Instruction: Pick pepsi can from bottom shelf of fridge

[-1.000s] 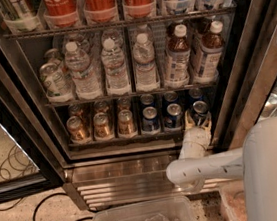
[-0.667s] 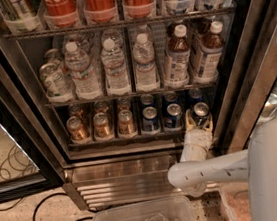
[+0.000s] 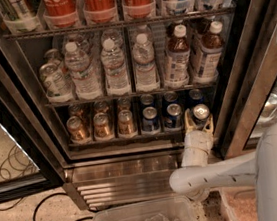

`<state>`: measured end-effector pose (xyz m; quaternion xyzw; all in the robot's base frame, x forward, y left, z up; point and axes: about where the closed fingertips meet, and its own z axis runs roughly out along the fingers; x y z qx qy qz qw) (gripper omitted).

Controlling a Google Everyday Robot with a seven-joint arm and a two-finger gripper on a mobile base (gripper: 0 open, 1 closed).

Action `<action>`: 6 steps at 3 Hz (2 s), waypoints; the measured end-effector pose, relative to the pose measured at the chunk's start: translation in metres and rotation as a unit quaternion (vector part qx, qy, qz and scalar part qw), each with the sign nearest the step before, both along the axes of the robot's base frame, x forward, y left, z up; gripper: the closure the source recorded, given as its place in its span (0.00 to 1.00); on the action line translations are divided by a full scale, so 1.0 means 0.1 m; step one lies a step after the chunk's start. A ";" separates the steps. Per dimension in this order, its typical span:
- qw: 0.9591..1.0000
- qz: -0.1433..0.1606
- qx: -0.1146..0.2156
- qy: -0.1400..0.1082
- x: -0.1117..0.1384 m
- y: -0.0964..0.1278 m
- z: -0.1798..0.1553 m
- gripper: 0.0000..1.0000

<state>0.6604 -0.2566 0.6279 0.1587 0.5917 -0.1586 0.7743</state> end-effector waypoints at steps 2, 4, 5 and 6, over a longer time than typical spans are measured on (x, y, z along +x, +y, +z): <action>0.999 0.035 -0.027 0.013 -0.31 0.14 -0.11 1.00; 0.997 0.052 -0.043 0.041 -0.65 0.18 -0.29 1.00; 0.996 0.062 -0.036 0.048 -0.90 0.15 -0.28 1.00; 0.993 0.107 -0.004 0.044 -1.20 0.15 -0.11 1.00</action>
Offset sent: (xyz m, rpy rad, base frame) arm -0.0758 -0.0018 0.0030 -0.1074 -0.0592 -0.0023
